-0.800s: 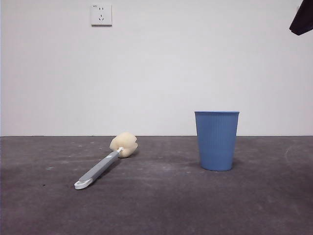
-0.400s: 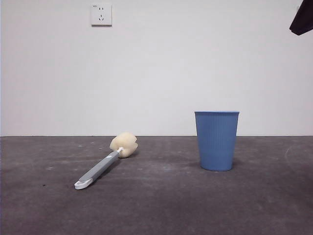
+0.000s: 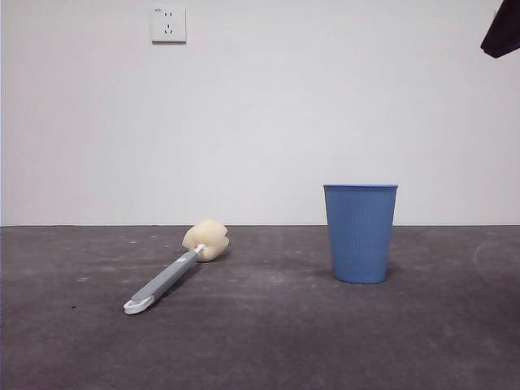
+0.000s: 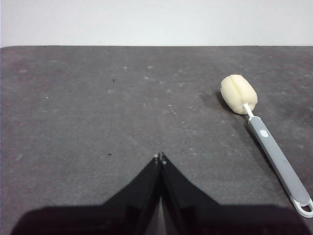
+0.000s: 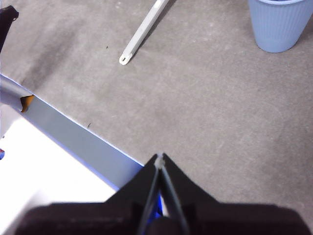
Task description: Pick up the cup brush,pick up the cup,insert the brush into the cup,clean the cup,put the cup brush back,put the cup back to the fixed position on the table
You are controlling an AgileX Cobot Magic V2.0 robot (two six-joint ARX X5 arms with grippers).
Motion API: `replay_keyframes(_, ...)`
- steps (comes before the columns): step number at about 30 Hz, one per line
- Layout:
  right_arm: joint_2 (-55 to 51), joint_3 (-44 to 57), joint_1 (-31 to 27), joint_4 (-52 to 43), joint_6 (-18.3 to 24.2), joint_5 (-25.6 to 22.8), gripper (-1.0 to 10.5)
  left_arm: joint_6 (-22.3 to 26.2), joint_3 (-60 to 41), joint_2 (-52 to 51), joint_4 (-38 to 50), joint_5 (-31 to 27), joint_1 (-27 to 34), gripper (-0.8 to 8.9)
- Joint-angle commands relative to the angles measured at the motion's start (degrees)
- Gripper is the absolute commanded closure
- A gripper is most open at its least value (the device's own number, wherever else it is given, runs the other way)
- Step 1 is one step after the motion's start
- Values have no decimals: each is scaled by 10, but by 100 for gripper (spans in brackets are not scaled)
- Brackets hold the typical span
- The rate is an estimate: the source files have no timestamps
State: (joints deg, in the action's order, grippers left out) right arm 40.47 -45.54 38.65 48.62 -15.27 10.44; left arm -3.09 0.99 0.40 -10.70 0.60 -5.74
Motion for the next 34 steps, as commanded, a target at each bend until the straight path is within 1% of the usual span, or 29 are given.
replay_keyframes(1, 0, 0, 1, -1, -3, -1, 946, -3, -7, -2, 1, -2, 2, 817)
replay_keyframes(22, -1, 0, 0, -1, -2, -1, 946, -3, -7, -2, 1, -4, 2, 817)
replay_keyframes(24, -9, 0, -2, -6, 31, -14, 946, -3, -7, -2, 1, -4, 2, 817)
replay_keyframes(27, -33, 2, -29, -47, 71, -78, 946, -3, -7, -2, 1, -4, 2, 817)
replay_keyframes(29, -51, 9, -63, -93, 100, -74, 946, -3, -7, -2, 1, -4, 2, 817)
replay_keyframes(31, -74, 25, -108, -143, 108, -60, 946, -3, -7, -2, 1, -4, 2, 817)
replay_keyframes(34, -114, 64, -188, -199, 114, -57, 946, -3, -7, -2, 1, -4, 2, 817)
